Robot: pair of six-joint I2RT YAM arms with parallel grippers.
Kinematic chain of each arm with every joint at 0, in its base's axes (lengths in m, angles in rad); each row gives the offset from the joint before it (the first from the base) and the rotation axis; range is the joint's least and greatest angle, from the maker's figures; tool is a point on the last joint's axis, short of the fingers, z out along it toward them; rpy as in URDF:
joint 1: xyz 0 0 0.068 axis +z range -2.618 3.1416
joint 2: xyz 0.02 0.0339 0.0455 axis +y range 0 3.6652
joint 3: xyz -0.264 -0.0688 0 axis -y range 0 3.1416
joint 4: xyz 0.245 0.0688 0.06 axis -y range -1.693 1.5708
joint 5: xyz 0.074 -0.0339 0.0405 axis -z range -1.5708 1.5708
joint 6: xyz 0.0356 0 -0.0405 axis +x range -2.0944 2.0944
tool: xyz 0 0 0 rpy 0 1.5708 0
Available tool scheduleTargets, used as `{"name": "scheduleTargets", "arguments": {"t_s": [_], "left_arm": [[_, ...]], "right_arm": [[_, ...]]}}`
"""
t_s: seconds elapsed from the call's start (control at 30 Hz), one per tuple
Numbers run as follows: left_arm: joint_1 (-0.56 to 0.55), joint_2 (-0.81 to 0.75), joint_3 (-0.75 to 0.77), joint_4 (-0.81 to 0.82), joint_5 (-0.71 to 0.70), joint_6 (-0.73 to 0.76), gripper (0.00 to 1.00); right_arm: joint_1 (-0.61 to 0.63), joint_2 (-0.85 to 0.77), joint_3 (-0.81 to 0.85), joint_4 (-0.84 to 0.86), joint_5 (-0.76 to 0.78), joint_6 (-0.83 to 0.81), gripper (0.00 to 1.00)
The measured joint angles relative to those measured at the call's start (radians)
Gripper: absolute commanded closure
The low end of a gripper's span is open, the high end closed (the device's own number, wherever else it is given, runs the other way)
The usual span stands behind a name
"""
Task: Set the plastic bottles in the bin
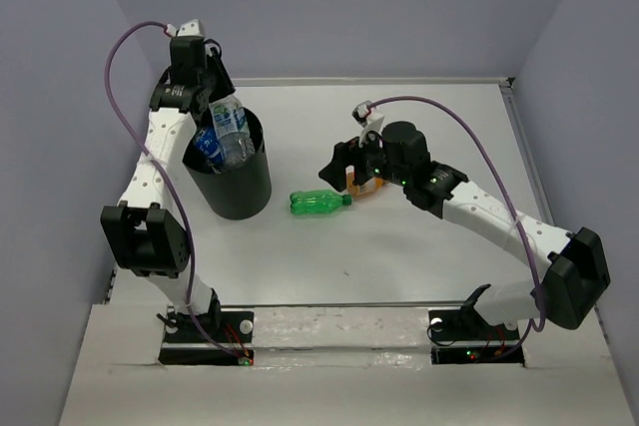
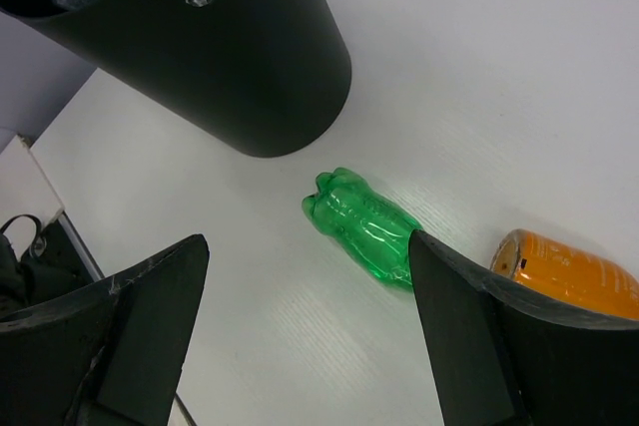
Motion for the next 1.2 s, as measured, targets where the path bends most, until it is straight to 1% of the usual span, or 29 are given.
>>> {"name": "scheduleTargets", "arguments": {"t_s": [0.13, 0.2, 0.27, 0.33, 0.37, 0.47, 0.53, 0.7, 0.77, 0.9, 0.97, 1.07, 1.2], "left_arm": [[0.0, -0.043, -0.011, 0.02, -0.012, -0.001, 1.0], [0.0, -0.084, -0.037, 0.056, -0.014, -0.001, 1.0], [0.0, -0.188, -0.129, 0.135, -0.024, -0.002, 1.0], [0.0, -0.278, -0.195, 0.175, -0.037, -0.002, 1.0], [-0.002, -0.342, -0.247, 0.226, -0.05, -0.001, 1.0], [-0.019, -0.491, -0.391, 0.339, -0.103, 0.011, 1.0], [-0.055, -0.594, -0.518, 0.429, -0.164, 0.031, 1.0], [-0.135, -0.71, -0.718, 0.619, -0.285, 0.083, 1.0], [-0.185, -0.757, -0.798, 0.716, -0.351, 0.121, 1.0], [-0.274, -0.793, -0.898, 0.837, -0.437, 0.191, 1.0], [-0.325, -0.79, -0.917, 0.878, -0.483, 0.23, 1.0], [-0.397, -0.756, -0.902, 0.897, -0.544, 0.3, 1.0], [-0.422, -0.695, -0.821, 0.836, -0.603, 0.389, 1.0]], "right_arm": [[0.0, 0.0, 0.0, 0.006, -0.002, 0.0, 0.14], [0.0, 0.0, 0.0, 0.007, -0.002, 0.0, 0.14], [0.0, 0.0, 0.0, 0.008, -0.002, 0.001, 0.14], [0.0, 0.0, -0.001, 0.008, -0.002, 0.001, 0.14], [0.0, 0.0, -0.003, 0.011, -0.002, 0.001, 0.14], [0.0, -0.002, -0.02, 0.031, -0.003, 0.005, 0.14], [0.0, -0.003, -0.032, 0.037, -0.005, 0.009, 0.14], [0.0, -0.023, -0.064, 0.054, -0.012, 0.026, 0.14], [0.0, -0.037, -0.079, 0.068, -0.013, 0.031, 0.14], [0.006, -0.072, -0.116, 0.106, -0.014, 0.046, 0.14], [0.012, -0.079, -0.128, 0.119, -0.015, 0.049, 0.14], [0.012, -0.079, -0.138, 0.135, -0.019, 0.054, 0.14], [0.012, -0.079, -0.143, 0.142, -0.021, 0.056, 0.14]]}}
